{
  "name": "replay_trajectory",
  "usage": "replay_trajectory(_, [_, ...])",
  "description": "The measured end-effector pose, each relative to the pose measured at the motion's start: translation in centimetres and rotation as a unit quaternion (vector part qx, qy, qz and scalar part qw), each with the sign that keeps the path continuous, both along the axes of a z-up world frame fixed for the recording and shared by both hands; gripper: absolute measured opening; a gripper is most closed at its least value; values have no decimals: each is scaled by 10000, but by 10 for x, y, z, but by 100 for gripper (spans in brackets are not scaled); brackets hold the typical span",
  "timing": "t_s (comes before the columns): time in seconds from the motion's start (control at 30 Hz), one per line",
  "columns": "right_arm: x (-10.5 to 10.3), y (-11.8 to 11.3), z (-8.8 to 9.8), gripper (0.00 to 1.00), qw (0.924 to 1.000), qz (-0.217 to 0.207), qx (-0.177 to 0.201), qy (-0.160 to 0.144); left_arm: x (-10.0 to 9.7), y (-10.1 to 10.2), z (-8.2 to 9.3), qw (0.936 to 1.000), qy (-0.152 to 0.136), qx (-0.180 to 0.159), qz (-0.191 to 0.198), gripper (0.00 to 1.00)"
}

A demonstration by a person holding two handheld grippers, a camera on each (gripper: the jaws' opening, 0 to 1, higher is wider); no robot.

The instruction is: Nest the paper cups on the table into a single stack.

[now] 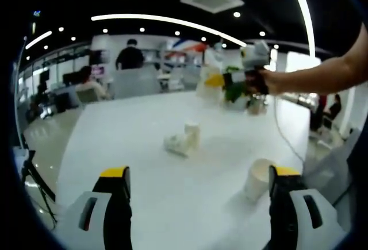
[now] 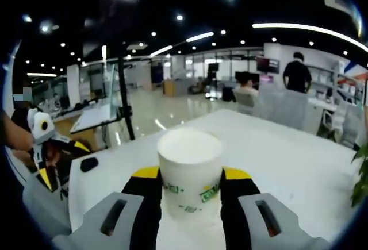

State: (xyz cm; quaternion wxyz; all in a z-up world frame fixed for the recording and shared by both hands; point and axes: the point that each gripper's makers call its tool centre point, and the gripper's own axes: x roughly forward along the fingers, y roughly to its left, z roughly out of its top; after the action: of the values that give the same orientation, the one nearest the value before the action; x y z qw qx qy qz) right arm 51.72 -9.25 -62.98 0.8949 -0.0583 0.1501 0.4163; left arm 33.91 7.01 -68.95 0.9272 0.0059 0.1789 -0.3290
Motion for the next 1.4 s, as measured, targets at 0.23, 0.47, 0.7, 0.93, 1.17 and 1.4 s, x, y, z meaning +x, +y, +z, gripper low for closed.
replay_trajectory(0.23, [-9,2,0,36,10000,69,-17,11,-2,0,1,10000,-17,21,-23,98])
replay_trajectory(0.47, [-18,5,5,36,9999,126,-20,-14,-4,1,3,10000,-26,27,-28,98])
replay_trajectory(0.7, [-25,5,6,36,9998,145,44,90,-7,1,3,10000,2,20,-22,98])
replay_trajectory(0.93, [-36,8,9,36,9996,269,-55,38,-8,1,8,10000,-25,12,-30,98])
replay_trajectory(1.17, [-46,12,10,36,9994,337,-34,46,-3,1,19,9998,-132,-117,32,98])
replay_trajectory(1.4, [-63,16,11,36,9990,433,27,87,-4,-3,23,9997,-203,-127,-15,98])
